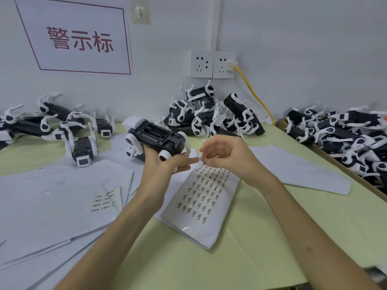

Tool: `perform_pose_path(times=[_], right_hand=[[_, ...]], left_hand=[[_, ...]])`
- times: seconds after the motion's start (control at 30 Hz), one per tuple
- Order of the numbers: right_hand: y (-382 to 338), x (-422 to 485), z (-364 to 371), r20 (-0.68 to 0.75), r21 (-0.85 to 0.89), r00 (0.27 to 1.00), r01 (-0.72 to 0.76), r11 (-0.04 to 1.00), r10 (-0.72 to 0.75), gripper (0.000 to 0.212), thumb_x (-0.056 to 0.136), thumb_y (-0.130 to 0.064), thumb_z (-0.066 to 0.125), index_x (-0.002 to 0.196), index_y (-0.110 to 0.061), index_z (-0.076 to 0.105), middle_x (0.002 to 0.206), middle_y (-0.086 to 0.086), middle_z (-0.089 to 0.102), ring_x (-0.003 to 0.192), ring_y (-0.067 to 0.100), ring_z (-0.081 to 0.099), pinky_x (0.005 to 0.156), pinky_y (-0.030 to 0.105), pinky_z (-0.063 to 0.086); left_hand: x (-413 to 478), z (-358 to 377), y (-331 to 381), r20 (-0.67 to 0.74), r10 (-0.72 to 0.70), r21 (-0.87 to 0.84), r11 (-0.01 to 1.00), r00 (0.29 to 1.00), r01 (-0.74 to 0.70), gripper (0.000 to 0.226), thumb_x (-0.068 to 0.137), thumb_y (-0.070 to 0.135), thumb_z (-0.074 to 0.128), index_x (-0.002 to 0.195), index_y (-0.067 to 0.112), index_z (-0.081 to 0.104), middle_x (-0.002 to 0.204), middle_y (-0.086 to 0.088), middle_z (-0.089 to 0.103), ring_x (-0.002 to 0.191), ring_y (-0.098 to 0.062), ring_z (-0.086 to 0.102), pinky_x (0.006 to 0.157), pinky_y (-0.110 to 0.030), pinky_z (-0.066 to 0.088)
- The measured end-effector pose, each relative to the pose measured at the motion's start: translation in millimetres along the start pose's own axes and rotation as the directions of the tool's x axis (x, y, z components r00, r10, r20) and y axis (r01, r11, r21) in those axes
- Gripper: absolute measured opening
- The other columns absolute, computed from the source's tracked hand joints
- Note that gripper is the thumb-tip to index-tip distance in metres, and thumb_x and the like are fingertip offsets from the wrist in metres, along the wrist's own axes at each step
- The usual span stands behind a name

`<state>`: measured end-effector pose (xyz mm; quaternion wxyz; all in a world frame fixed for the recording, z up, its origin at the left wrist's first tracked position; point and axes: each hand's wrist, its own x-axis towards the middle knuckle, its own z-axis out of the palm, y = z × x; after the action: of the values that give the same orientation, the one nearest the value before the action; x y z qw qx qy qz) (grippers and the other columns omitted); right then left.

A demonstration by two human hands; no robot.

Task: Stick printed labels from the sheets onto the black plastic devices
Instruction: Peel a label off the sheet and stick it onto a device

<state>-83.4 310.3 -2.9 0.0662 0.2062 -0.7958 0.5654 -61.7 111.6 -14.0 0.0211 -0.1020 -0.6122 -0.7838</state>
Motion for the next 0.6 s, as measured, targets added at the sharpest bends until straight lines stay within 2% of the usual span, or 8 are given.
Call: perform_pose_path(times=[0.1, 0.2, 0.3, 0.4, 0.5, 0.6], right_hand=[[0.3, 0.2, 1.9, -0.01, -0.032, 1.0, 0.004, 0.999, -0.004, 0.032, 0.08, 0.018, 0.071, 0.097, -0.009, 0.07, 0.083, 0.007, 0.074, 0.077, 0.015, 0.069, 0.082, 0.039, 0.058], [1.8, 1.0, 1.8, -0.033, -0.068, 0.999, -0.004, 0.998, 0.001, 0.029, 0.08, 0.016, 0.07, 0.096, -0.008, 0.071, 0.085, 0.01, 0.075, 0.078, 0.016, 0.071, 0.083, 0.042, 0.058], [3.5, 1.4, 2.6, -0.052, -0.098, 0.999, -0.011, 0.995, 0.006, 0.026, 0.08, 0.014, 0.071, 0.094, -0.008, 0.071, 0.083, 0.007, 0.075, 0.077, 0.016, 0.071, 0.08, 0.038, 0.058], [5.1, 1.8, 4.0, -0.073, -0.12, 0.997, -0.011, 0.993, 0.003, 0.024, 0.081, 0.01, 0.073, 0.092, -0.01, 0.072, 0.081, 0.004, 0.075, 0.075, 0.019, 0.071, 0.077, 0.035, 0.058], [6.1, 2.2, 4.1, -0.081, -0.133, 0.997, -0.012, 0.991, 0.001, 0.024, 0.08, 0.009, 0.074, 0.09, -0.012, 0.072, 0.08, 0.005, 0.075, 0.078, 0.028, 0.072, 0.077, 0.038, 0.059], [6.3, 2.7, 4.2, -0.082, -0.138, 0.997, -0.02, 0.99, 0.009, 0.024, 0.08, 0.008, 0.076, 0.089, -0.015, 0.072, 0.078, 0.002, 0.076, 0.079, 0.029, 0.072, 0.077, 0.04, 0.059]], left_hand=[[0.0, 2.4, -2.4, 0.048, 0.039, -0.006, 0.999, 0.998, -0.039, 0.061, 0.074, 0.014, 0.078, 0.122, 0.031, 0.043, 0.123, -0.013, 0.068, 0.096, -0.028, 0.077, 0.073, -0.022, 0.059], [0.9, 3.1, -4.8, 0.045, 0.048, -0.018, 0.999, 0.998, -0.047, 0.075, 0.056, 0.027, 0.084, 0.121, 0.029, 0.046, 0.121, -0.013, 0.068, 0.102, -0.03, 0.075, 0.078, -0.026, 0.06], [2.0, 3.0, -8.2, 0.064, 0.042, -0.01, 0.999, 0.997, -0.042, 0.077, 0.058, 0.026, 0.086, 0.124, 0.025, 0.046, 0.122, -0.014, 0.067, 0.103, -0.029, 0.074, 0.079, -0.027, 0.06], [3.0, 1.7, -12.4, 0.087, 0.028, 0.005, 1.0, 0.996, -0.028, 0.066, 0.067, 0.017, 0.083, 0.123, 0.025, 0.047, 0.122, -0.011, 0.068, 0.105, -0.027, 0.074, 0.082, -0.029, 0.061], [3.6, 1.0, -15.6, 0.101, 0.015, 0.03, 0.999, 0.995, -0.018, 0.065, 0.069, 0.017, 0.082, 0.124, 0.027, 0.049, 0.119, -0.002, 0.071, 0.111, -0.027, 0.072, 0.09, -0.037, 0.059], [4.2, 0.1, -15.6, 0.103, 0.015, 0.033, 0.999, 0.995, -0.019, 0.065, 0.066, 0.019, 0.084, 0.121, 0.027, 0.049, 0.117, -0.002, 0.071, 0.11, -0.029, 0.072, 0.085, -0.035, 0.06]])
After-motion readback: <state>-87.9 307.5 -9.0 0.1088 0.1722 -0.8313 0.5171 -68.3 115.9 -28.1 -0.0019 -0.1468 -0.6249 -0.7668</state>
